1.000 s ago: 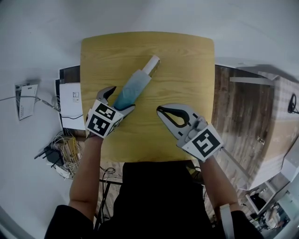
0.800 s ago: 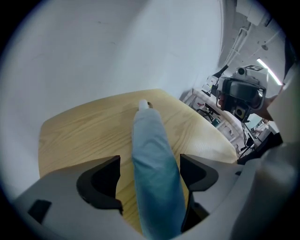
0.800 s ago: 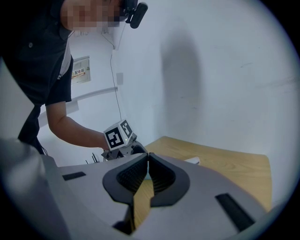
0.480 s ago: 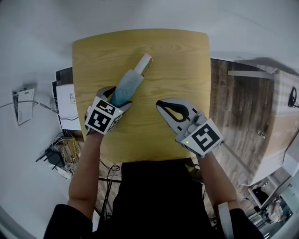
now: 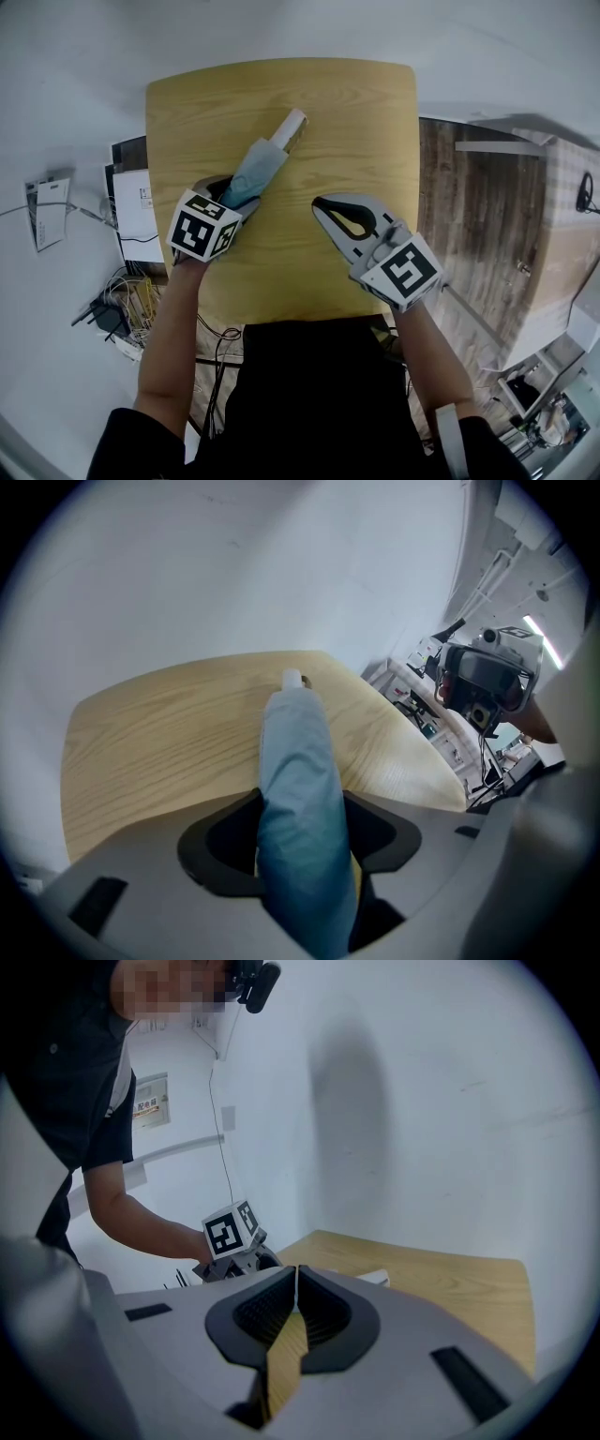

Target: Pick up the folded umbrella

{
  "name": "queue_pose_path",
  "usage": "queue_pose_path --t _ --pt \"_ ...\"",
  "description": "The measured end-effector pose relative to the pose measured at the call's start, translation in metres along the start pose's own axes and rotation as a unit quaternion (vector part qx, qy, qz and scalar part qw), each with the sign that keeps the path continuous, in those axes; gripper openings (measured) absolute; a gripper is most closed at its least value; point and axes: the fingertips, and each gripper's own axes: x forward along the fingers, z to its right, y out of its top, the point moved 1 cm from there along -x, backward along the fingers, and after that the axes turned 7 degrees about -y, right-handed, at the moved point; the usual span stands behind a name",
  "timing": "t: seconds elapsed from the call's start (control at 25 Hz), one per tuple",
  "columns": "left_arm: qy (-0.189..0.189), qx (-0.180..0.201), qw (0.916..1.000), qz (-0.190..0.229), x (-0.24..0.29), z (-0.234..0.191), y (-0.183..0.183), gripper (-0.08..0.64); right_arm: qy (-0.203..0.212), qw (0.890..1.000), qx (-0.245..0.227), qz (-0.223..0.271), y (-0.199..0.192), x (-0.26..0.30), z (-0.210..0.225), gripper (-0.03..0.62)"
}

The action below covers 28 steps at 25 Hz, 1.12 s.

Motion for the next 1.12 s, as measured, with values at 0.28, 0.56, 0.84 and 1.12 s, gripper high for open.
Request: queue_pose_path --t 0.28,0.56,0.84,1.12 --pt "-0.045 -0.051 0.9957 0.063 -0.019 0.014 0.007 0.255 -0.008 1.0 -0.022 0.005 0.015 -0.015 -0.008 0.021" --pt "-0.106 -0.063 0.9486 0.291 -0.099 0.043 0.063 0.253 -0.025 0.998 -0.025 0.051 0.064 -0.045 -0.021 0.021" --pt "-0.136 -0.017 0.8634 0.486 -0.218 0.079 0.108 0.253 -0.01 0.987 -0.091 0.129 0.155 -0.076 -0.058 0.021" --pt "-0.191 0.037 0.7752 0.601 -0.318 0.14 0.118 0.255 0.009 0.974 -0.142 0.174 0.203 -0.117 -0.106 0.021"
